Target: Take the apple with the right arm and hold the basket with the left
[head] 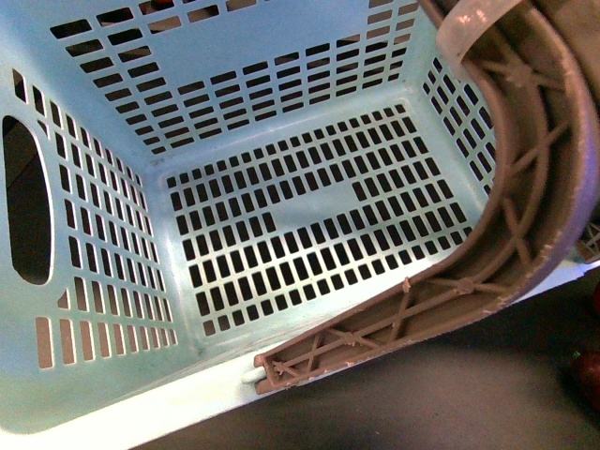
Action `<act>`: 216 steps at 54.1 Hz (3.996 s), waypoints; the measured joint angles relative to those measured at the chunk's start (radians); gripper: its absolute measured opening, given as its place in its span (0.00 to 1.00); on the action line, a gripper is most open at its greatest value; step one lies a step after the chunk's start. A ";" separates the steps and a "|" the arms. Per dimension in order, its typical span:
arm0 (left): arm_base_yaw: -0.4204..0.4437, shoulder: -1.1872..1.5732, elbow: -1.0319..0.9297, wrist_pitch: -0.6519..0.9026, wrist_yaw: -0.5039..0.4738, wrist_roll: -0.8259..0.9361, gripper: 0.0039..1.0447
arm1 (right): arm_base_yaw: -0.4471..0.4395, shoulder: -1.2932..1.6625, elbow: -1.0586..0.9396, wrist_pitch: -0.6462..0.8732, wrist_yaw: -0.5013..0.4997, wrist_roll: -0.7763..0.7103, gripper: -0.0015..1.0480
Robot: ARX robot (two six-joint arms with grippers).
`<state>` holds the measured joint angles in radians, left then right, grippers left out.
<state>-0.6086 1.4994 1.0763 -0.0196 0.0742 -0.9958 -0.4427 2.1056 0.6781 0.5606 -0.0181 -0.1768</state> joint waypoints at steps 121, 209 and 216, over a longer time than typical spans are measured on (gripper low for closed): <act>0.000 0.000 0.000 0.000 0.000 0.000 0.14 | 0.682 -0.843 0.137 -0.342 -0.074 0.282 0.77; 0.000 0.000 -0.003 -0.002 0.003 0.000 0.14 | 0.444 -1.336 -0.456 -0.026 0.020 0.183 0.13; 0.000 0.000 -0.003 -0.002 0.002 -0.001 0.14 | 0.444 -1.390 -0.502 -0.028 0.020 0.180 0.02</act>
<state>-0.6086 1.4994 1.0733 -0.0216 0.0765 -0.9966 0.0017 0.7158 0.1764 0.5323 0.0017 0.0032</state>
